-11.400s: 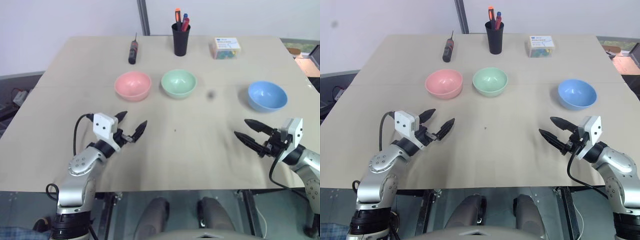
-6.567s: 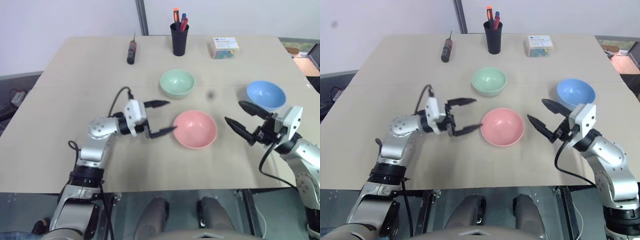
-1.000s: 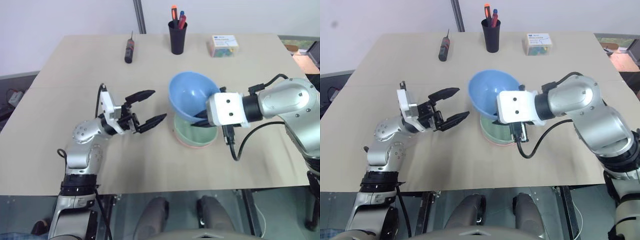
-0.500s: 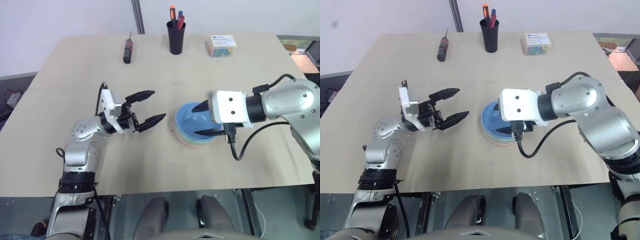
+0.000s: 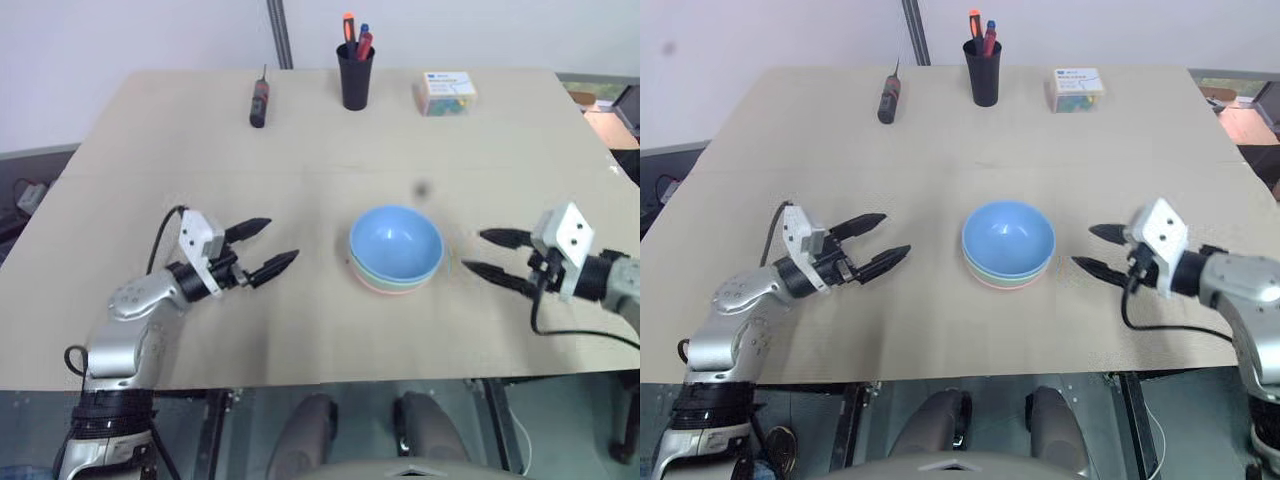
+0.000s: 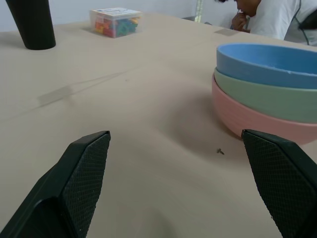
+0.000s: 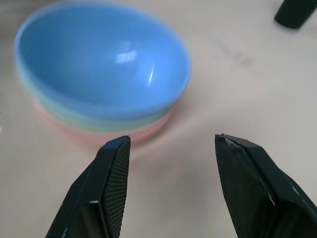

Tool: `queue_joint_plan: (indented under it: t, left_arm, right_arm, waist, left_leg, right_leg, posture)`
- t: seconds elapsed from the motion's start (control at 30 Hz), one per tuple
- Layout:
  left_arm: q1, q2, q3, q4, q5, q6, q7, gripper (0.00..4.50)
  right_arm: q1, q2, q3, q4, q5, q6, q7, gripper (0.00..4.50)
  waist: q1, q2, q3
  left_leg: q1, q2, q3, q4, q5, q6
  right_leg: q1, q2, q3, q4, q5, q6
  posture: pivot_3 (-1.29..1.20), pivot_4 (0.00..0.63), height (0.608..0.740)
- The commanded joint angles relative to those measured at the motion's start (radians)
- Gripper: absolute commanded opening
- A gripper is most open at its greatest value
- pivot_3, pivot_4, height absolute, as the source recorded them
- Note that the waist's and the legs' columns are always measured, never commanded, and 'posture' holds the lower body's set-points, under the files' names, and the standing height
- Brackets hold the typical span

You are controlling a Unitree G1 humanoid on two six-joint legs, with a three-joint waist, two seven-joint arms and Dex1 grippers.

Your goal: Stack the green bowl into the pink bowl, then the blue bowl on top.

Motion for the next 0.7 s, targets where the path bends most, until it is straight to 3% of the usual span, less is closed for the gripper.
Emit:
queue_joint_plan:
  t: [0.03, 0.13, 0.27, 0.7]
  left_arm:
    - [0.036, 0.021, 0.038, -0.035, 0.018, -0.047, 0.003, 4.5]
    - [0.064, 0.035, 0.056, -0.031, 0.027, -0.072, -0.004, 4.5]
    - [0.079, 0.047, 0.066, -0.031, 0.024, -0.086, -0.005, 4.5]
    - [0.082, 0.055, 0.056, -0.011, 0.053, -0.155, -0.027, 4.5]
  right_arm:
    - [0.055, 0.003, -0.091, 0.098, 0.014, -0.177, 0.037, 2.85]
    - [0.116, 0.008, -0.116, 0.208, 0.01, -0.288, 0.078, 2.85]
    - [0.145, -0.002, -0.113, 0.31, 0.001, -0.413, 0.107, 2.85]
    - [0.118, -0.006, -0.082, 0.393, 0.016, -0.533, 0.115, 2.85]
  waist:
    - [-0.002, 0.0, 0.0]
    - [-0.001, 0.0, 0.0]
    - [-0.001, 0.0, 0.001]
    - [-0.003, 0.001, 0.001]
  left_leg:
    - [0.002, 0.0, 0.001, 0.0, 0.0, 0.0]
    - [0.012, 0.001, 0.0, -0.002, 0.0, 0.001]
    - [0.015, 0.001, 0.0, -0.003, -0.001, 0.001]
    - [0.015, 0.001, 0.0, -0.004, -0.001, 0.001]
  right_leg:
    - [0.002, 0.0, 0.0, 0.0, 0.0, 0.0]
    - [0.013, 0.004, -0.001, -0.001, 0.0, 0.0]
    - [0.016, 0.004, 0.0, -0.004, 0.0, 0.0]
    - [0.016, 0.003, 0.0, -0.004, 0.0, 0.0]
  posture:
    - [0.0, 0.15, 0.74]
    - [0.0, 0.15, 0.74]
    - [0.0, 0.15, 0.74]
    - [0.0, 0.15, 0.74]
